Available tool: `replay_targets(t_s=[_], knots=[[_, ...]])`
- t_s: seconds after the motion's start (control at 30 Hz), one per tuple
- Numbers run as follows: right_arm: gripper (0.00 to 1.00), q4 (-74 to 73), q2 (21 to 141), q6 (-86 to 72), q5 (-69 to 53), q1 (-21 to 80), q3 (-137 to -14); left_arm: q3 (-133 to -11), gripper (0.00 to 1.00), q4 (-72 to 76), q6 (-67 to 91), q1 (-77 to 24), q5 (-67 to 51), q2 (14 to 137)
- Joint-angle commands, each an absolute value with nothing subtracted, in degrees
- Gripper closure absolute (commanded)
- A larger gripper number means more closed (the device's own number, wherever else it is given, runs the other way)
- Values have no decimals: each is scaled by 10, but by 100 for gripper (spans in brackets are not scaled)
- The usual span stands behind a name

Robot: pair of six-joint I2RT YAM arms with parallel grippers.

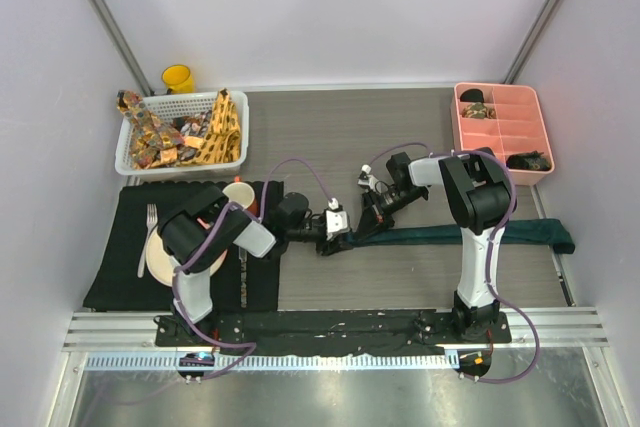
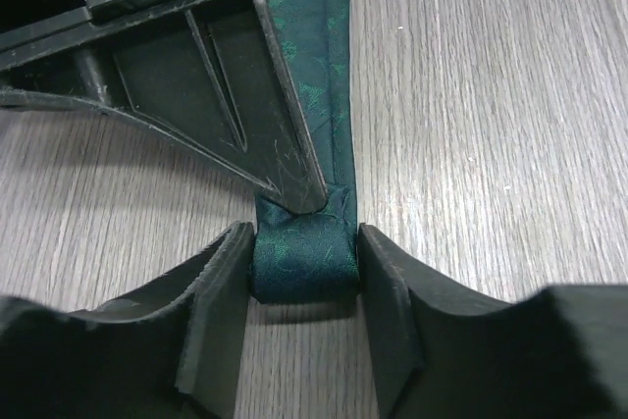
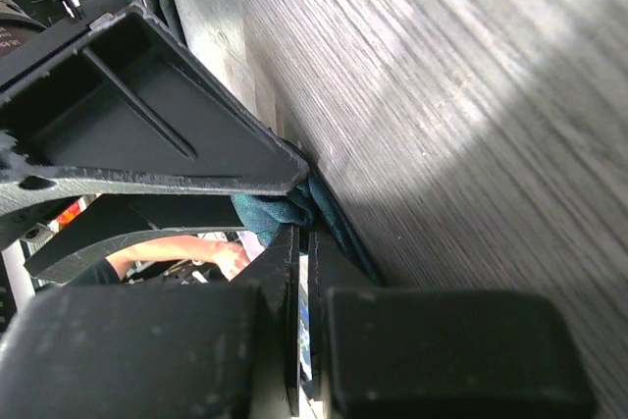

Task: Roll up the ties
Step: Roll the tie at the center of the board.

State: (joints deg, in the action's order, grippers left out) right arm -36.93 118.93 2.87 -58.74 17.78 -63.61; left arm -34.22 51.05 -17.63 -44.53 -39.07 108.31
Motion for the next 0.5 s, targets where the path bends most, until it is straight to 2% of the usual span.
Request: replay_targets(t_s=[0.0, 0.07, 0.1, 0.17, 0.2, 0.3, 0.47], knots=[[99, -344, 1211, 49, -491, 178, -635, -337, 60, 501, -202, -448, -381, 1087], [99, -344, 1204, 42, -492, 179, -638, -355, 70, 426, -211, -449, -370, 1062], [98, -344, 1200, 40, -490, 179, -639, -366, 80, 383, -219, -451, -354, 1052], [94, -344, 1188, 29, -489, 178, -638, -404, 85, 264, -224, -453, -334, 1029], [88, -345, 1176, 23, -489, 178, -638, -421, 88, 232, -228, -453, -322, 1024], [76, -358, 1152, 10, -489, 171, -644, -440, 89, 128, -243, -453, -308, 1013], [66, -402, 1118, 10, -517, 140, -652, -461, 89, 69, -249, -458, -265, 1010]])
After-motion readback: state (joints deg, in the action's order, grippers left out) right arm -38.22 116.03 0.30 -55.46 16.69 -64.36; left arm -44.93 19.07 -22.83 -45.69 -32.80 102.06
